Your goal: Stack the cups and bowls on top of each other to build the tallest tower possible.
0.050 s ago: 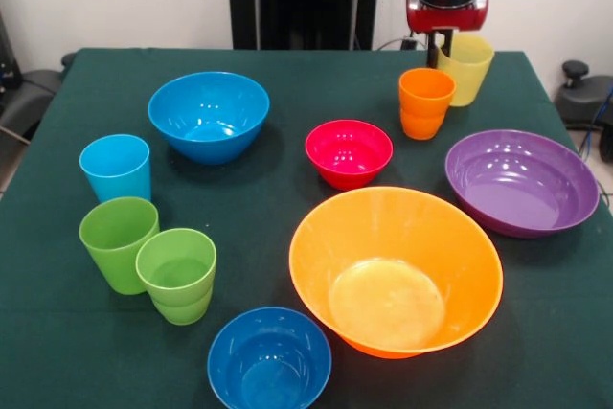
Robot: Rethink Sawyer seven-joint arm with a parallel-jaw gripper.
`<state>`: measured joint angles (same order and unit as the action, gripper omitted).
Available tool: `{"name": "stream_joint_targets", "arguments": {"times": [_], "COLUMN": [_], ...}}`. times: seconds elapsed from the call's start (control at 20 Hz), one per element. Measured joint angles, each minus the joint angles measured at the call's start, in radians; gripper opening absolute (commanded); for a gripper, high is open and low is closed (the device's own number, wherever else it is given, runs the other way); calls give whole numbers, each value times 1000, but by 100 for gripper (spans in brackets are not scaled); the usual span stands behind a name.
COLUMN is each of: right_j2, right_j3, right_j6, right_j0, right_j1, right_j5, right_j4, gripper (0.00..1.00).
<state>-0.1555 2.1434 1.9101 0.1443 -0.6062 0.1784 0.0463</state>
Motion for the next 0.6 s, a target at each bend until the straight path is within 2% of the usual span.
{"name": "stream_joint_targets", "arguments": {"times": [0.6], "right_j2": [-26], "right_j3": [11], "right_j6": [0], "right_j0": [8], "right_j1": [-10], "right_j5": [118], "right_j4": [0], "gripper": [0]}}
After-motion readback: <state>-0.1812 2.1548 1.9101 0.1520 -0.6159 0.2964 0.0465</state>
